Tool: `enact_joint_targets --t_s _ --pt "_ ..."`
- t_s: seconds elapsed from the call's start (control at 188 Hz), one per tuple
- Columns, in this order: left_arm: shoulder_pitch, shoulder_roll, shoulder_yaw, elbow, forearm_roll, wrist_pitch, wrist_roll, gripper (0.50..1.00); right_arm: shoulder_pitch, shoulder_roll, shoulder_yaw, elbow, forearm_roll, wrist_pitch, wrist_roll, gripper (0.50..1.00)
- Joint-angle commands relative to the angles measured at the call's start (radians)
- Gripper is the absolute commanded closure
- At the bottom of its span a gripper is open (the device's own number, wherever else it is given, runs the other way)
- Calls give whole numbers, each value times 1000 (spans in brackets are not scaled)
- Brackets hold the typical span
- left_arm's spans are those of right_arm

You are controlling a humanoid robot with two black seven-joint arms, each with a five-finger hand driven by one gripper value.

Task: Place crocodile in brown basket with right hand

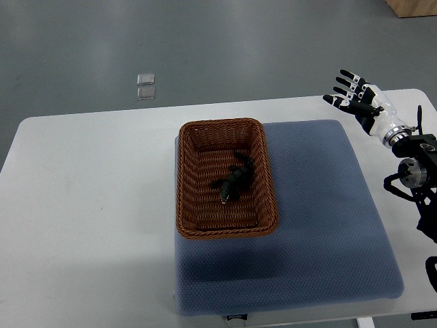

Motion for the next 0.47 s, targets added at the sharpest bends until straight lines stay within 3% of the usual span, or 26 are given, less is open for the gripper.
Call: enact_joint_targets --t_s 0.0,0.17,0.463 --pt "0 0 -1 0 0 0 0 500 -7 14 33 -2 2 -19 2 570" --pt "-1 0 -1 0 0 0 0 500 -13 28 80 -2 11 -86 8 570" --pt "0 0 -1 0 0 0 0 500 -16 34 70 0 28 -91 13 570"
